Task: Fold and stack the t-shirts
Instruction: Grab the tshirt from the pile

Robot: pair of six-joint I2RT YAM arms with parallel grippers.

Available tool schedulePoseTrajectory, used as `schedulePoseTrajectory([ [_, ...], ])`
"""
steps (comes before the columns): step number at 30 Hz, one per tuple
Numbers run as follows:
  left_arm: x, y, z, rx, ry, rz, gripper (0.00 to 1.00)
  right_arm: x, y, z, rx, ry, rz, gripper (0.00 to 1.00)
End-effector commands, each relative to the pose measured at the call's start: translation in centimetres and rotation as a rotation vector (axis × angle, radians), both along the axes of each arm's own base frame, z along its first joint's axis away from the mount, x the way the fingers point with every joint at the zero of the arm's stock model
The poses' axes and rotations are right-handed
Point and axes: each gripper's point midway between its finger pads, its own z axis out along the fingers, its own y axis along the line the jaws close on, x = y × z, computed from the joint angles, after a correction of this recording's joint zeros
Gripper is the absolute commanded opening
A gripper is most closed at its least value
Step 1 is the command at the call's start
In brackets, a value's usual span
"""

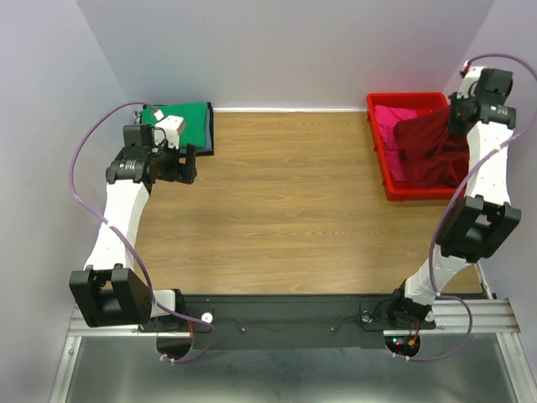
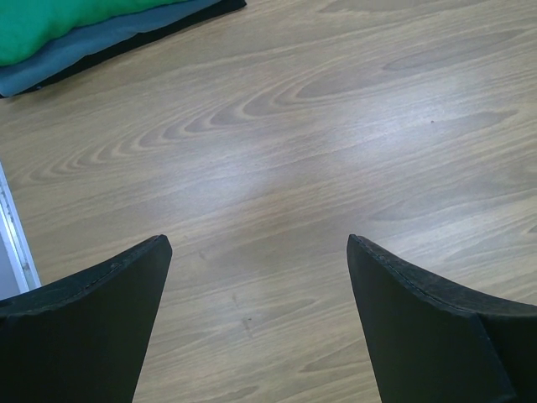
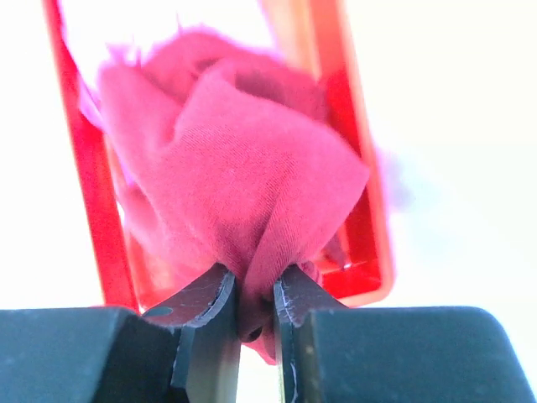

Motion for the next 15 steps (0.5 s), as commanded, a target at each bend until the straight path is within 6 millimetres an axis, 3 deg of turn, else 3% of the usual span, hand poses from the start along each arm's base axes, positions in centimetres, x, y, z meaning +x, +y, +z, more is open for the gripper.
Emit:
schedulePoseTrajectory([
  [1,0.0,-0.7,3.7,-0.016,-0.102,-0.031,0.99,-0.7,2.0,7.7,-0.022,-0.168,0.076,0.01],
  [7,-0.2,-2.1,4.1,-0.081,-0.077,-0.080,0.99,-2.6,10.7,17.6,0.162,-0.426,0.425,0.01],
  [8,-0.1,-2.5,4.7,-0.101,-0.082,-0.092,0.99,-3.3,13.3,18.8,0.239,-0.453,0.528,0.01],
  [15,-0.3,-3.4,8.0,-0.146,-0.138,-0.122,0.99,-7.3,23.8,25.7,0.440,-0.609,0.869,0.00],
])
